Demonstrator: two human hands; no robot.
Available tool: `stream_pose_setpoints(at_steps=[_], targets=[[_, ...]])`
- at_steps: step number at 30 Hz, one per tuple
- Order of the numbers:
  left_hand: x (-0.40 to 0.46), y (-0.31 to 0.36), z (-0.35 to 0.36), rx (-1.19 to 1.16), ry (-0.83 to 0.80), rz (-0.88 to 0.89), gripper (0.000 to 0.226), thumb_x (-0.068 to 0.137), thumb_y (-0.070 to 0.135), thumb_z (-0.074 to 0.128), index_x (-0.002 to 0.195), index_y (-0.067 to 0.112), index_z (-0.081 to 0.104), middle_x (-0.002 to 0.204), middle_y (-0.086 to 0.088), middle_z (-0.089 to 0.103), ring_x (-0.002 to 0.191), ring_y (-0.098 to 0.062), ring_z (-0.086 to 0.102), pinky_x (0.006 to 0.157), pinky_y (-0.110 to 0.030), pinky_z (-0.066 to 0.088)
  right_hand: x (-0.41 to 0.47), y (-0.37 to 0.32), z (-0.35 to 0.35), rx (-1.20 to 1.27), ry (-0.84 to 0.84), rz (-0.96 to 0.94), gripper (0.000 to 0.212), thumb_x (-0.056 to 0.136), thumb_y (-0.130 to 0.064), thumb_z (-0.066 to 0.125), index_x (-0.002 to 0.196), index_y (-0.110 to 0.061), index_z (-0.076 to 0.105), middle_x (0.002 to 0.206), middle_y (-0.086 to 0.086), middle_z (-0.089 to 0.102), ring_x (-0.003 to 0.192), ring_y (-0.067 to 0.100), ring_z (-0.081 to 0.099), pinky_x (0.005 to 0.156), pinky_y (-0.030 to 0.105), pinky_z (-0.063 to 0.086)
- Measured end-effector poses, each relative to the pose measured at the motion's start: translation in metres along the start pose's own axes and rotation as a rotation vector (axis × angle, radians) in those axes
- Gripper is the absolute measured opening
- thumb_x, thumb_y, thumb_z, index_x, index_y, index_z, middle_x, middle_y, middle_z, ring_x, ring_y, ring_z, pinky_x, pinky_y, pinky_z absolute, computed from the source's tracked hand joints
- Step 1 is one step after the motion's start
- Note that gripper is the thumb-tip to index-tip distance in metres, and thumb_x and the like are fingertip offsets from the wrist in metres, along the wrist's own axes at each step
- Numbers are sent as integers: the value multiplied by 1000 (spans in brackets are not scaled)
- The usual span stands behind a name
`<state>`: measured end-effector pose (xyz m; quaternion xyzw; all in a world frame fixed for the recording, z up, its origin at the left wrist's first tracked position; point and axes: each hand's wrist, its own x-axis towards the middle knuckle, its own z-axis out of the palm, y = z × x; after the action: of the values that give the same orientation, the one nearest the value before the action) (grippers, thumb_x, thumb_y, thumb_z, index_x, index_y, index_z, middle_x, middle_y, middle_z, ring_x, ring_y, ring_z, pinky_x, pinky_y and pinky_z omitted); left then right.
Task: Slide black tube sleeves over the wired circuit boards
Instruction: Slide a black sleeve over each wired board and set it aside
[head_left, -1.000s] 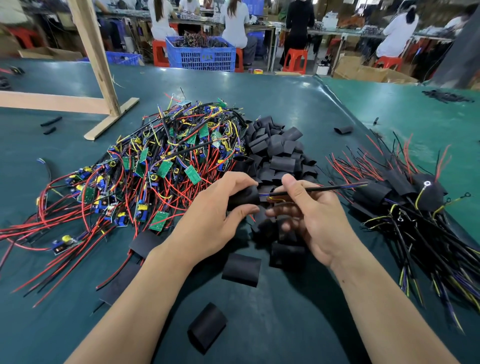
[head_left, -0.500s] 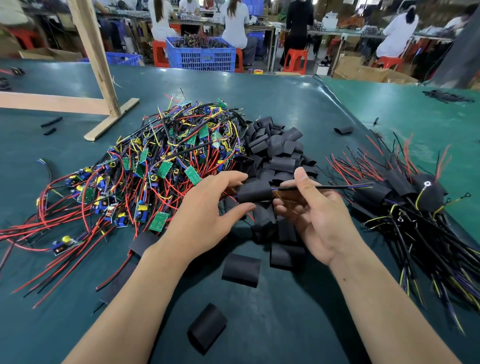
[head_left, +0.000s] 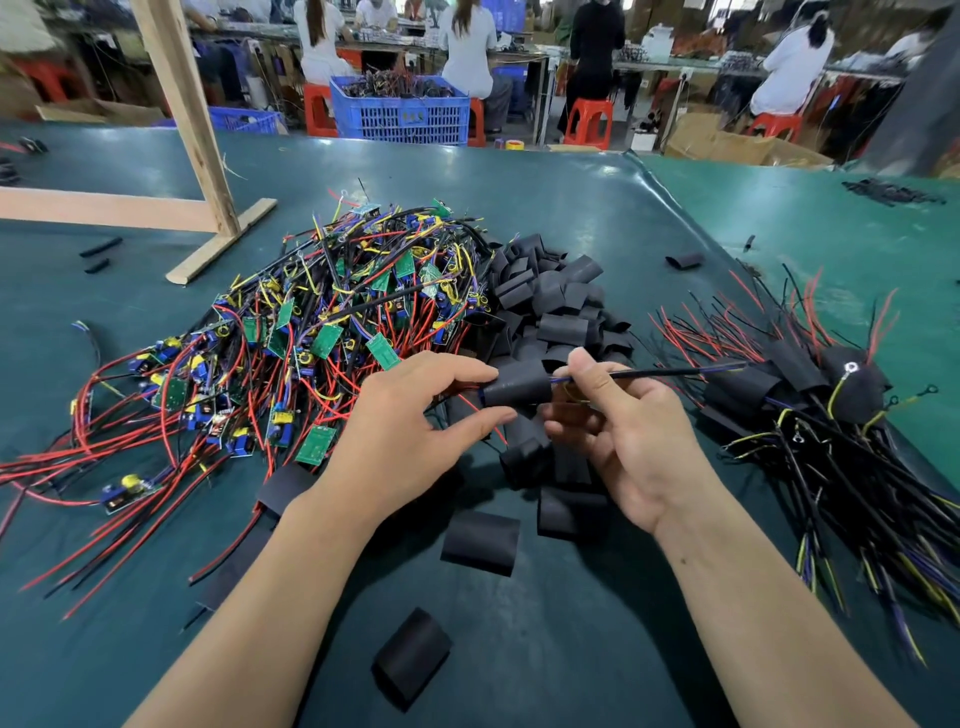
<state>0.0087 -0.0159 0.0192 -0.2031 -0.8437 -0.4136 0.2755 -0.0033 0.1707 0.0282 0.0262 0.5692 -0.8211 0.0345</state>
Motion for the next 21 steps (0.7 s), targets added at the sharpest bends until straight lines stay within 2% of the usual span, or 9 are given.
stream_pose_setpoints(at_steps=[6, 11, 16, 19, 21], targets=[[1, -1, -1, -17, 25, 26, 32, 74, 21, 82, 101, 7, 73, 99, 0, 71, 94, -5, 65, 89, -15, 49, -1, -1, 2, 70, 28, -70, 16, 71, -26, 73, 69, -10, 71, 68, 8, 70, 58, 19, 69, 51, 22, 54], [1, -2, -1, -23, 23, 47, 32, 74, 18, 83, 102, 7, 72, 101, 0, 71, 96, -5, 65, 91, -16, 49, -1, 1, 5, 75, 80, -113, 15, 71, -26, 74, 61, -15, 75, 64, 6, 69, 57, 17, 68, 52, 22, 54], [1, -3, 2, -44, 2, 76, 30, 79, 18, 80, 106, 8, 71, 102, 5, 69, 95, -1, 64, 89, -16, 47, -3, 4, 6, -43, 160, -302, 12, 76, -26, 77, 65, -22, 76, 64, 3, 70, 58, 18, 68, 54, 25, 54], [3, -2, 4, -85, -8, 108, 27, 86, 18, 74, 110, 7, 71, 103, -2, 69, 92, -12, 65, 86, -23, 50, -5, 5, 7, -78, 137, -382, 7, 74, -30, 77, 70, -24, 77, 64, 1, 70, 59, 15, 67, 57, 25, 55], [3, -2, 6, -143, -13, 58, 25, 89, 22, 69, 111, 9, 71, 104, -2, 69, 93, -15, 66, 86, -25, 50, -5, 6, 7, -85, 109, -399, 5, 76, -26, 76, 72, -23, 77, 65, 1, 70, 60, 14, 68, 59, 25, 56]])
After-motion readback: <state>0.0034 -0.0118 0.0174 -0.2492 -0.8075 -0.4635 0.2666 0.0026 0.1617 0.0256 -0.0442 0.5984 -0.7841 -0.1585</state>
